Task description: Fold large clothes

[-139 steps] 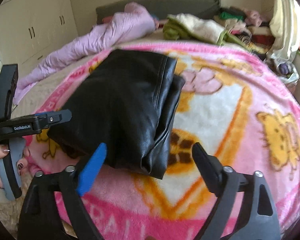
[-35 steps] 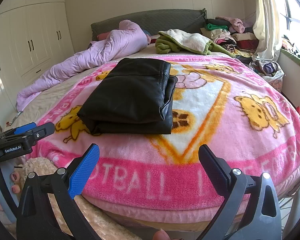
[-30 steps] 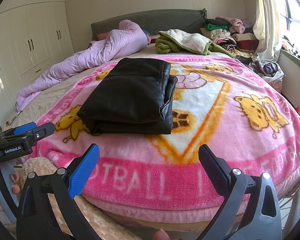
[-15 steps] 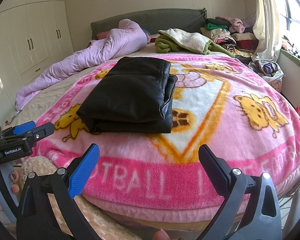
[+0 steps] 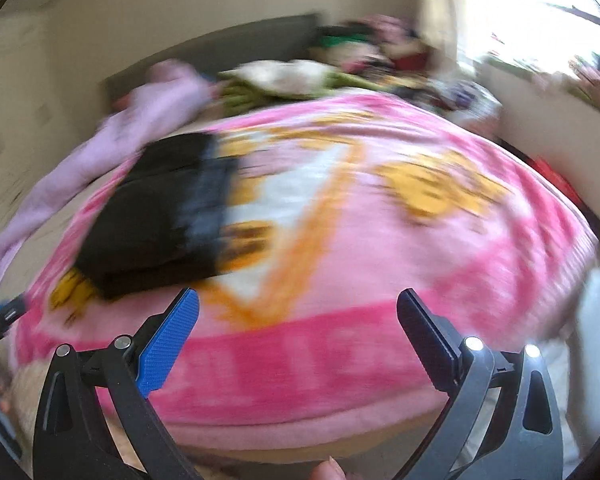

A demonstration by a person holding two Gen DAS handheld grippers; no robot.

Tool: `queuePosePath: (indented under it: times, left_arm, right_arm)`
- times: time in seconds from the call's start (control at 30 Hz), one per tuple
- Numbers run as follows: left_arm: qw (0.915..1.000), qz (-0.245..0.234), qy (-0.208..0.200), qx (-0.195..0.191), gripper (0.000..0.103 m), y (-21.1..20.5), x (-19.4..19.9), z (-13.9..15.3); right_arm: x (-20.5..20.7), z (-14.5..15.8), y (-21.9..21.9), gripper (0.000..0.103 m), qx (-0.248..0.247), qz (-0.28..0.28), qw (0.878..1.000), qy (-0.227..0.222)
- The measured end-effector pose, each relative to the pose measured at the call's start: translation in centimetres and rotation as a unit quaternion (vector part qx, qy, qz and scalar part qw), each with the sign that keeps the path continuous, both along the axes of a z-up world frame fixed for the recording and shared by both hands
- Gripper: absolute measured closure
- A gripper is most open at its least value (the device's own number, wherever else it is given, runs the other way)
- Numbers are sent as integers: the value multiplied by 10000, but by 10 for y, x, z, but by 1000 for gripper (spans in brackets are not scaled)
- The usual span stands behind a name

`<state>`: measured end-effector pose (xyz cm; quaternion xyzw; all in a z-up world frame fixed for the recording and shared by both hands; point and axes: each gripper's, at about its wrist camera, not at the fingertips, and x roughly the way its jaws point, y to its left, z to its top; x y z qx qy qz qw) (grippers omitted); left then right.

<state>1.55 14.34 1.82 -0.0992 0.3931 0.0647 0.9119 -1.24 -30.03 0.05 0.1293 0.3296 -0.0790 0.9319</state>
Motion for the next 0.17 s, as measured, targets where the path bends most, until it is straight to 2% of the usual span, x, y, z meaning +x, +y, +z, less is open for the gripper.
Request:
queuePosePath:
  times: [0.1, 0.13, 0.17]
  left_arm:
    - [9956, 874, 327, 108, 9, 99, 35, -12]
    - [9917, 1192, 430, 237, 9, 129, 45, -16]
    - [9838, 1647, 531, 477, 9, 171, 59, -20]
  right_arm:
    - [-16, -15, -87, 4, -57, -1208, 9926, 119]
    - [-22, -22, -117, 4, -136, -1613, 9867, 176]
    - [-33, -32, -162, 4, -256, -2266, 9730, 349]
